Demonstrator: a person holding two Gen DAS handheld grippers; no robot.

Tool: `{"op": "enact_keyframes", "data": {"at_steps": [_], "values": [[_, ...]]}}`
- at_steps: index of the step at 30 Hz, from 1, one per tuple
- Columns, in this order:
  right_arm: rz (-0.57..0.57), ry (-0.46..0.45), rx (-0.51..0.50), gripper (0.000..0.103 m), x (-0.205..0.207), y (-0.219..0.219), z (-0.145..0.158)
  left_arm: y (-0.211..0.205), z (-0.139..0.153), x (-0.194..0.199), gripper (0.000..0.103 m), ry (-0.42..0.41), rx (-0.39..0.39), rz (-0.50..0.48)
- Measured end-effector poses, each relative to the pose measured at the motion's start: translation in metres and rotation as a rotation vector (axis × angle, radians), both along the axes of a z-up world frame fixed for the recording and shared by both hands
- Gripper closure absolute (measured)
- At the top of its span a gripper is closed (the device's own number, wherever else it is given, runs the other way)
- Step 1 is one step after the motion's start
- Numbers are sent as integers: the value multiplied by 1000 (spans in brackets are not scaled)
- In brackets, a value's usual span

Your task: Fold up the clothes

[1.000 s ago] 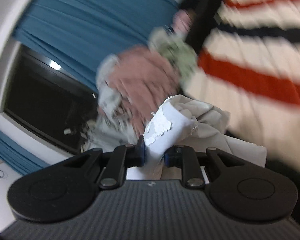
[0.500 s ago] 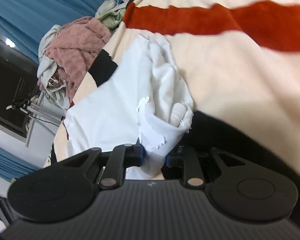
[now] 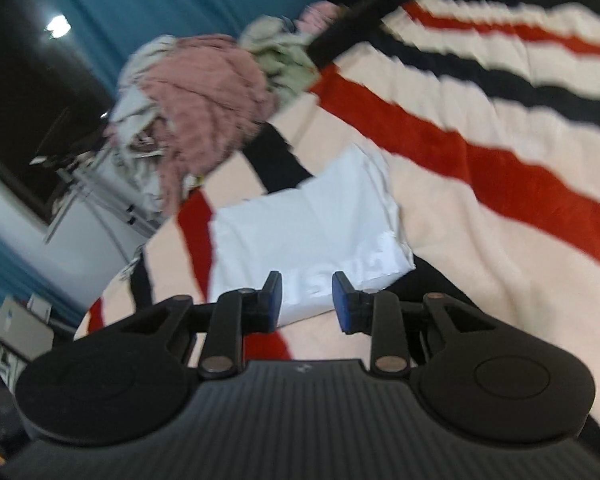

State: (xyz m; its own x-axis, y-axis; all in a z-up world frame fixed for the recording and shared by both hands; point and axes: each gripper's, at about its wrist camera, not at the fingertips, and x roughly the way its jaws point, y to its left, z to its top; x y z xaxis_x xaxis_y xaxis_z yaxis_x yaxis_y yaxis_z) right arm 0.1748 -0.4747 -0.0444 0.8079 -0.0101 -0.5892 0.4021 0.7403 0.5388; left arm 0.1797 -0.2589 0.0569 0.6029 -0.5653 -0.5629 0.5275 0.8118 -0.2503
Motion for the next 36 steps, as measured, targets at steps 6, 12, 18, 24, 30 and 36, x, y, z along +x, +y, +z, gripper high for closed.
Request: {"op": "enact_keyframes", "data": {"at_steps": [6, 12, 18, 24, 30, 36], "values": [[88, -116, -162, 18, -67, 49, 67, 33, 75, -100, 1, -172, 0, 4], [98, -246, -328, 13, -134, 90, 89, 69, 112, -195, 0, -305, -12, 17], [90, -300, -422, 13, -172, 121, 71, 102, 103, -255, 0, -355, -40, 55], [90, -306, -471, 13, -179, 141, 44, 123, 81, -276, 0, -378, -22, 113], [94, -278, -512, 13, -166, 155, 17, 129, 55, -272, 0, -367, -14, 132], [80, -244, -533, 13, -157, 162, -1, 132, 32, -266, 0, -361, -9, 139]]}}
